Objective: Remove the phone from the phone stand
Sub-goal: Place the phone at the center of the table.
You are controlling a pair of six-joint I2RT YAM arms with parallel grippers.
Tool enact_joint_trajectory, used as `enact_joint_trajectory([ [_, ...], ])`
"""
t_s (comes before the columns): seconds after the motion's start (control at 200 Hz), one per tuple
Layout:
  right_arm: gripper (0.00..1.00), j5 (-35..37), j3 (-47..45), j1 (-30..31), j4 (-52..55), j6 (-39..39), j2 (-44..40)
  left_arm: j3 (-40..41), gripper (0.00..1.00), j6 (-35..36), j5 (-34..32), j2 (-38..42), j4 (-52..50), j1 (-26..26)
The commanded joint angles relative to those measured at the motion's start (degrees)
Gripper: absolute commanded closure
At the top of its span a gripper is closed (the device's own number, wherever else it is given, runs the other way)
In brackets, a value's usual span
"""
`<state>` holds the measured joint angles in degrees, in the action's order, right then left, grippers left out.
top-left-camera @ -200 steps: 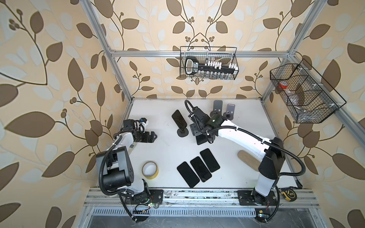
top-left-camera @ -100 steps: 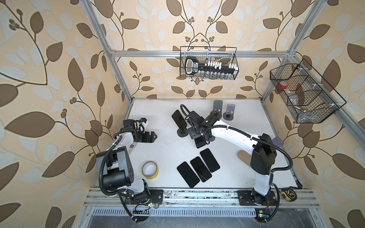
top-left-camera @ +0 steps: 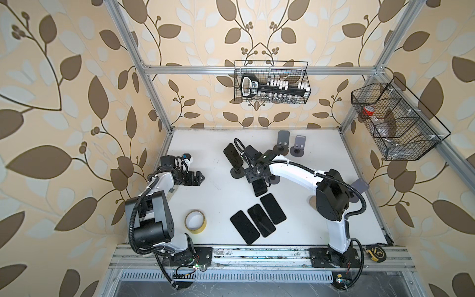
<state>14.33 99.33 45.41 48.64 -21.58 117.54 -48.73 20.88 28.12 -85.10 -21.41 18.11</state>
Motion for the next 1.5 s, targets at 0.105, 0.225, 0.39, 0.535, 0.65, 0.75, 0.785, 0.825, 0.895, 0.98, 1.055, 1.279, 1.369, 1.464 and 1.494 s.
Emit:
enact_joint_trajectory([
  [0.105,0.39,-1.3,3.0,-0.7,0.4,0.9,1.4,-0.6,0.01,1.3,1.8,1.2,-0.7,0.5],
  [0.225,0.39,-1.6,3.1,-1.6,0.2,1.0,2.6,-0.5,0.01,1.3,1.9,1.2,-0.8,0.5],
  [0.39,0.39,-2.8,3.4,-2.5,-0.2,1.5,4.6,-0.4,0.01,1.3,1.9,1.3,-0.8,0.5],
  [0.535,0.39,-3.5,4.1,-2.7,0.0,1.4,6.2,-0.4,0.01,1.3,1.8,1.3,-0.7,0.5],
  [0.65,0.39,-2.4,4.1,-2.5,-0.1,1.5,7.2,-0.5,0.01,1.3,1.9,1.2,-0.8,0.5],
  [0.75,0.39,-0.9,4.1,-2.2,0.2,1.5,8.2,-0.6,0.01,1.4,1.9,1.2,-0.8,0.5],
  [0.785,0.39,-0.3,4.0,-2.0,0.3,1.5,8.6,-0.6,0.01,1.4,1.9,1.2,-0.8,0.6],
  [0.825,0.4,-0.1,3.9,-2.0,0.3,1.5,8.9,-0.6,0.01,1.3,1.9,1.2,-0.8,0.5],
  [0.895,0.39,-0.1,3.6,-2.0,0.3,1.6,9.4,-0.6,0.01,1.4,1.9,1.2,-0.8,0.5],
  [0.98,0.39,-0.4,3.1,-2.0,0.0,1.7,10.0,-0.6,0.01,1.4,1.9,1.2,-0.9,0.5],
  [1.055,0.39,-0.4,2.5,-2.0,-0.3,1.7,10.3,-0.6,0.01,1.3,1.9,1.2,-0.9,0.5],
  [1.279,0.38,-1.2,0.9,-2.4,-2.8,1.8,11.0,-0.6,0.01,1.3,1.8,1.1,-0.9,0.5],
  [1.369,0.38,-2.1,-0.1,-2.9,-4.2,1.7,11.4,-0.6,0.01,1.3,1.8,1.2,-0.9,0.6],
  [1.464,0.38,-2.1,-0.5,-3.1,-4.7,1.6,12.3,-0.6,0.01,1.3,1.8,1.1,-1.0,0.5],
  [1.494,0.38,-2.0,-0.5,-3.1,-4.8,1.5,12.6,-0.6,0.01,1.3,1.8,1.1,-0.9,0.5],
])
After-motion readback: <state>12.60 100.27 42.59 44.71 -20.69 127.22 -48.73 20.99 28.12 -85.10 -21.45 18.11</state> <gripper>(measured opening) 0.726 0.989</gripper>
